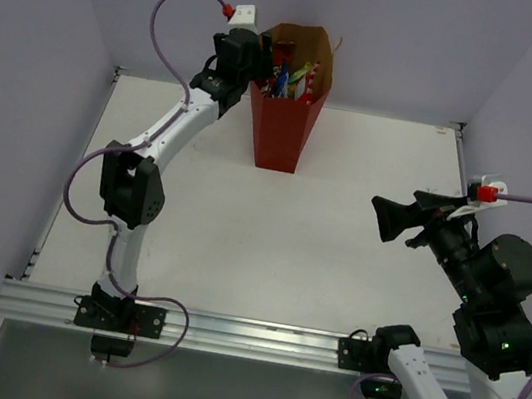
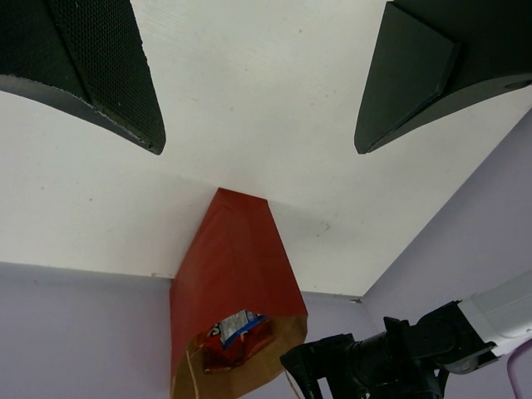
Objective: Take the snacks out of the paper bag
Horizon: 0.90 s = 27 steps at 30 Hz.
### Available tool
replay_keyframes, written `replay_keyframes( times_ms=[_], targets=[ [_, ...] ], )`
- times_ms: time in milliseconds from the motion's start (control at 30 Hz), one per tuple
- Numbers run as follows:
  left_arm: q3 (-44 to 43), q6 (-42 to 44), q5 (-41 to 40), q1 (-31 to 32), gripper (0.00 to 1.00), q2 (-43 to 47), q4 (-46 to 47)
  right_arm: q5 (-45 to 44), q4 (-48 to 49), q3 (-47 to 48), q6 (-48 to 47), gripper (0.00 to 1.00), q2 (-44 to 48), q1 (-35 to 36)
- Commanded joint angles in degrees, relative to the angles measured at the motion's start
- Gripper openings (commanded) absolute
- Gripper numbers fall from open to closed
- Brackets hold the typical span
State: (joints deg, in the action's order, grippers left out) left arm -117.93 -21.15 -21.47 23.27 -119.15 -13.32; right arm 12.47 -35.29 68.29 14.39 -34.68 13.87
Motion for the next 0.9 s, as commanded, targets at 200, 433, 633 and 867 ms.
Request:
replay_keyframes(
  times_ms=[200, 433, 633, 867],
  targets=[
    [-2.31, 5.59, -4.10, -0.24, 0.69, -3.36, 4.71, -2.27, 0.31, -0.88, -1.30, 0.99, 0.40, 0.11],
    [-2.83, 5.59, -3.66, -0.41, 0.41, -4.60, 5.41, -2.36, 0.22, -0.44, -1.56, 0.99, -0.83, 0.11],
    [-3.01, 6.38, -3.40, -0.59, 0.12, -4.42, 5.06, -2.27, 0.04, 0.17, -1.74, 0.99, -1.36, 0.11],
    [-0.91, 6.29, -1.73, -0.59, 0.00, -1.00, 2.16, -2.19, -0.31, 0.35, -2.00, 0.99, -1.45, 0.11]
  ],
)
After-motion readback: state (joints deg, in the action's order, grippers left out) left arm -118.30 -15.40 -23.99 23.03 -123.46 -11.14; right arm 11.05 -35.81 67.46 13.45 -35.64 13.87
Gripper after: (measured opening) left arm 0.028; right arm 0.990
